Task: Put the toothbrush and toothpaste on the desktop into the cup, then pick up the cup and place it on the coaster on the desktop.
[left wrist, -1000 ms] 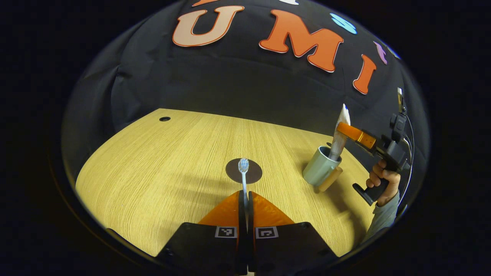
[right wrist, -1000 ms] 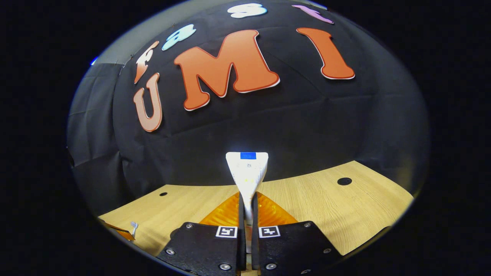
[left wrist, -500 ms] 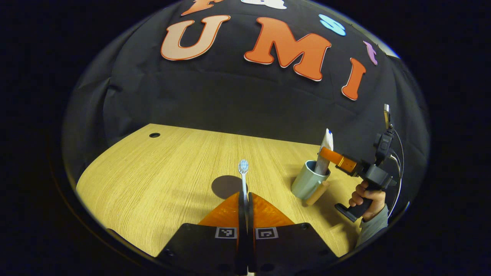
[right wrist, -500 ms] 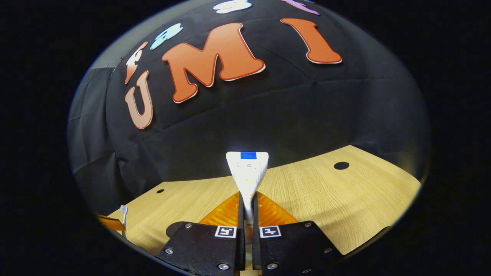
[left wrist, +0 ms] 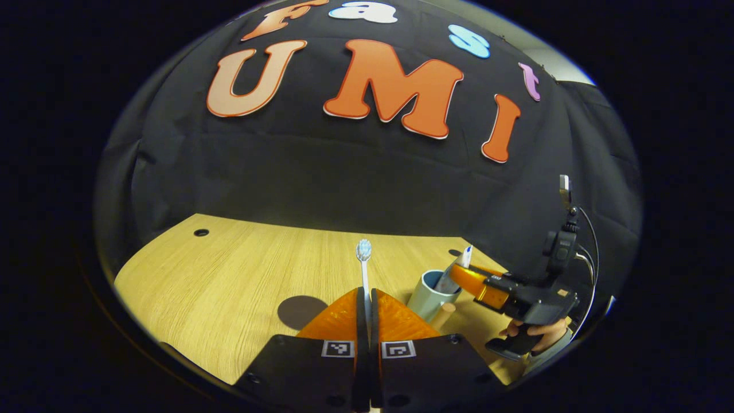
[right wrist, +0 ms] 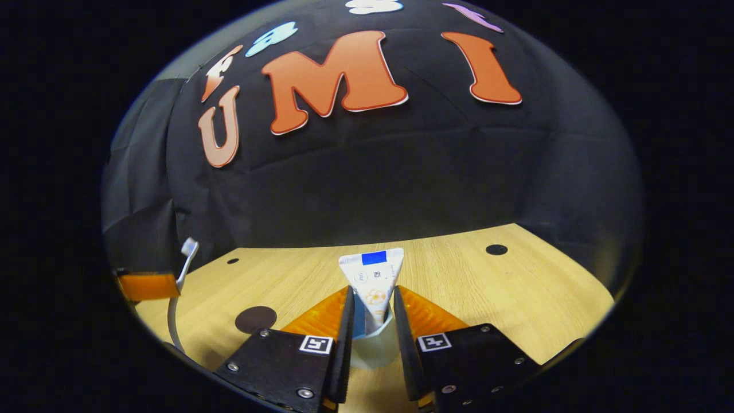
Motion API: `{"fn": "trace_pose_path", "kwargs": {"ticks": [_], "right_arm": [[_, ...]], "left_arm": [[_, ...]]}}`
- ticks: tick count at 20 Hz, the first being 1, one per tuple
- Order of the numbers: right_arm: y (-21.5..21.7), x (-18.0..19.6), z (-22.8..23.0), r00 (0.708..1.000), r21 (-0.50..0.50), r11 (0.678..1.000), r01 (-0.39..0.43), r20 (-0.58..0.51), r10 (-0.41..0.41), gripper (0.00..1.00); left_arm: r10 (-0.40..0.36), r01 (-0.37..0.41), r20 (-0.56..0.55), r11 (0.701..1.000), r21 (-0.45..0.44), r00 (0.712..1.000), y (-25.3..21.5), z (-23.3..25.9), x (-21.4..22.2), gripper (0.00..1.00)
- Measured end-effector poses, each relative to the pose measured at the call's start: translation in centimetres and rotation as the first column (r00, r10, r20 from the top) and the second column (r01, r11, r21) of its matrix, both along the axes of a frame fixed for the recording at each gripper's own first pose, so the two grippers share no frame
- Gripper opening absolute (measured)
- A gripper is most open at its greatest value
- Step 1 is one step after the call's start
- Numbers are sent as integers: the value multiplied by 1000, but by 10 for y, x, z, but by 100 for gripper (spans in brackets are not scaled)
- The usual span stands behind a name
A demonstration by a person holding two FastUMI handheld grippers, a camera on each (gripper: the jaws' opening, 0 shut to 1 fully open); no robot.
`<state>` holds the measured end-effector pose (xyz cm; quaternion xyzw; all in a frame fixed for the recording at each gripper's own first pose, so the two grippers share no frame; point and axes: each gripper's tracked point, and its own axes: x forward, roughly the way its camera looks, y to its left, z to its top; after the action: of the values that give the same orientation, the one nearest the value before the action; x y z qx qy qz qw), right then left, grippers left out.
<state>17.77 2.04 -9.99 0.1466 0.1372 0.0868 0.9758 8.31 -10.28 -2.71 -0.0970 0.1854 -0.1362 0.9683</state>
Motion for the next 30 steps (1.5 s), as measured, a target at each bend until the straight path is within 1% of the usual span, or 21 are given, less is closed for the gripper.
{"fn": "trace_pose_path", "kwargs": {"ticks": [1, 2, 5, 6, 7, 9, 11, 12, 13, 16, 18, 24, 27, 30], "right_arm": [[-7, -3, 7, 1000, -5, 1000, 15, 17, -15, 43], [-17, -7, 14, 999, -1, 999, 33, 34, -33, 45], [-40, -19, 32, 994, 32, 997, 71, 75, -73, 54], [-47, -25, 34, 993, 37, 996, 83, 83, -86, 55], [-55, -30, 35, 991, 41, 995, 96, 90, -99, 58], [-69, -40, 33, 986, 50, 991, 124, 101, -129, 61], [-73, -49, 27, 987, 61, 990, 126, 93, -131, 64], [-73, -53, 23, 988, 69, 990, 123, 85, -128, 64], [-74, -55, 20, 989, 75, 990, 121, 77, -127, 65], [-77, -62, 11, 989, 90, 987, 130, 66, -136, 66], [-72, -65, 6, 991, 100, 988, 117, 56, -123, 66], [-67, -74, 6, 993, 74, 993, 91, 69, -97, 66], [-69, -77, 4, 993, 73, 993, 95, 66, -100, 66], [-74, -78, 2, 991, 57, 992, 112, 64, -115, 66]], "left_arm": [[-11, 11, 19, 1000, -11, 1000, -9, 3, -2, 4], [-20, 21, 38, 1000, -21, 999, -19, 9, 0, 3], [-29, 35, 127, 998, -43, 991, -41, 28, 17, 4], [-32, 41, 151, 997, -60, 988, -48, 36, 22, 3], [-30, 43, 159, 996, -76, 987, -55, 38, 26, 4], [-29, 55, 190, 989, -136, 981, -69, 44, 35, 4], [-15, 50, 222, 987, -154, 975, -77, 47, 47, 3], [-15, 48, 214, 988, -146, 977, -82, 44, 52, 4], [-17, 52, 211, 985, -162, 977, -86, 41, 56, 4], [-10, 59, 230, 977, -205, 973, -99, 43, 67, 3], [0, 60, 261, 973, -222, 965, -104, 46, 76, 4], [16, 70, 304, 960, -270, 953, -113, 40, 100, 2], [5, 74, 295, 964, -256, 955, -121, 25, 112, 4], [-28, 91, 256, 967, -237, 966, -130, 5, 116, 4]]}}
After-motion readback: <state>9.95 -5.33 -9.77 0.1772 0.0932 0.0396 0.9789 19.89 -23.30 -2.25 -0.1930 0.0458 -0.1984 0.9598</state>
